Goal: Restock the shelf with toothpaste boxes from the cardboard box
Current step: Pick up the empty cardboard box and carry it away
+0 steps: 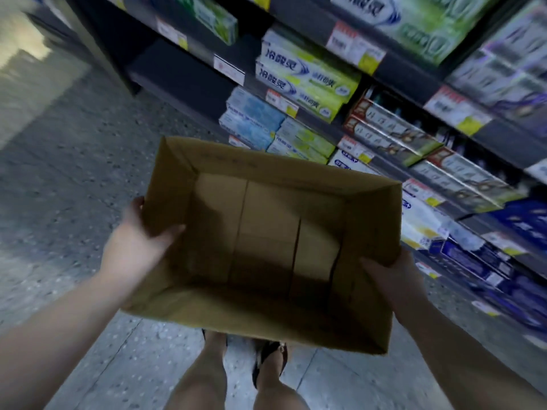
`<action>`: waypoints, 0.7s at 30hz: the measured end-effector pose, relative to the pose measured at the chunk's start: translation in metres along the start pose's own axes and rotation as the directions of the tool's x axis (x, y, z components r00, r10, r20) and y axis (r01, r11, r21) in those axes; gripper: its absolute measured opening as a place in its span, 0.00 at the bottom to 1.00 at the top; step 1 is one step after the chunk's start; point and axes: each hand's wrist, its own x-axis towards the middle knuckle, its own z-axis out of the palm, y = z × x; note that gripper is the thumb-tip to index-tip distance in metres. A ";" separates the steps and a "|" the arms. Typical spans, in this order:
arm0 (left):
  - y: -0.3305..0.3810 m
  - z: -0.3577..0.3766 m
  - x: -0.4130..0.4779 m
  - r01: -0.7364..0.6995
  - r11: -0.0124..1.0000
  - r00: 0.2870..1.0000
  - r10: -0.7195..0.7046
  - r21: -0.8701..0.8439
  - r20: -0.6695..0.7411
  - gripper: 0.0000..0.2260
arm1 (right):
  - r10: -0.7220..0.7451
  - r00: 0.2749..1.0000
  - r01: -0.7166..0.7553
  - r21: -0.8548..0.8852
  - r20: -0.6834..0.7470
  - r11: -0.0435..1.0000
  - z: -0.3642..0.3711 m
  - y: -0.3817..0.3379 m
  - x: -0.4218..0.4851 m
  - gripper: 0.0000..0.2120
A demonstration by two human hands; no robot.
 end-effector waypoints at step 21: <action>-0.009 -0.281 -0.188 0.203 0.970 0.924 -0.236 -0.135 -0.301 0.38 | -0.489 0.843 0.537 -0.304 0.224 0.787 -0.114 -0.190 -0.245 0.31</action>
